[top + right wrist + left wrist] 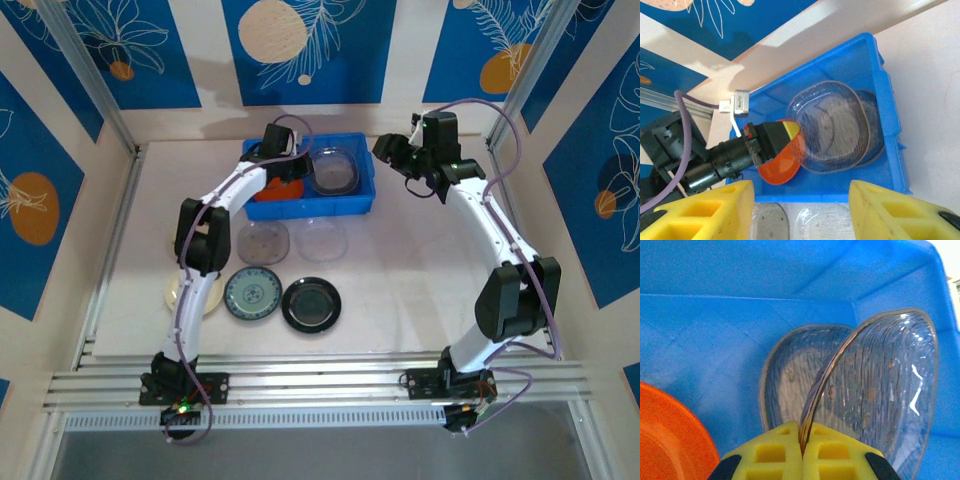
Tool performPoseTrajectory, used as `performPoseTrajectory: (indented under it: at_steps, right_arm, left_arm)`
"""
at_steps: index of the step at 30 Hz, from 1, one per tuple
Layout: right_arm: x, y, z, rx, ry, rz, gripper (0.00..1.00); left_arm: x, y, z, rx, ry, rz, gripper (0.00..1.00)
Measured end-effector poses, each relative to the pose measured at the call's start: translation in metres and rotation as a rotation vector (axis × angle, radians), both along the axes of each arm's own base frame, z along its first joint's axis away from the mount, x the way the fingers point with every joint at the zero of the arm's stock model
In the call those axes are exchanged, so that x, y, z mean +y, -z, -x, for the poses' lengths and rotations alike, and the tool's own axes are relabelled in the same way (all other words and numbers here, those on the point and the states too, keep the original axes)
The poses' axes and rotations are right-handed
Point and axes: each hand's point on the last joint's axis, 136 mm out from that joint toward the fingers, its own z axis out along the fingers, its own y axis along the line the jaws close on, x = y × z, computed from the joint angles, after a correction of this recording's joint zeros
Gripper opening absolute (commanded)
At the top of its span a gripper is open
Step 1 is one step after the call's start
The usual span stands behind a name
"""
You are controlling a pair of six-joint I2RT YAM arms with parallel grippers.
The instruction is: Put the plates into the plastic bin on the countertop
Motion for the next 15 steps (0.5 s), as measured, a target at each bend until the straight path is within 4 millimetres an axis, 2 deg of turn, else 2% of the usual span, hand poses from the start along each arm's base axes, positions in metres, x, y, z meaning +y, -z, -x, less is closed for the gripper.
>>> performPoseTrajectory:
  at_steps: [7, 11, 14, 15]
  right_arm:
    - [0.008, 0.004, 0.004, 0.015, -0.012, -0.008, 0.53]
    - [0.014, 0.004, 0.006, 0.016, -0.026, -0.009, 0.53]
    - [0.017, 0.004, 0.008, 0.017, -0.033, -0.009, 0.53]
    - [0.018, 0.004, 0.008, 0.017, -0.036, -0.009, 0.53]
  left_arm:
    - [-0.004, 0.017, -0.011, 0.014, -0.018, 0.013, 0.00]
    - [-0.007, 0.019, -0.016, 0.013, -0.026, 0.026, 0.30]
    - [-0.007, 0.018, -0.019, 0.010, -0.033, 0.032, 0.42]
    - [-0.008, 0.017, -0.020, 0.006, -0.033, 0.031, 0.43]
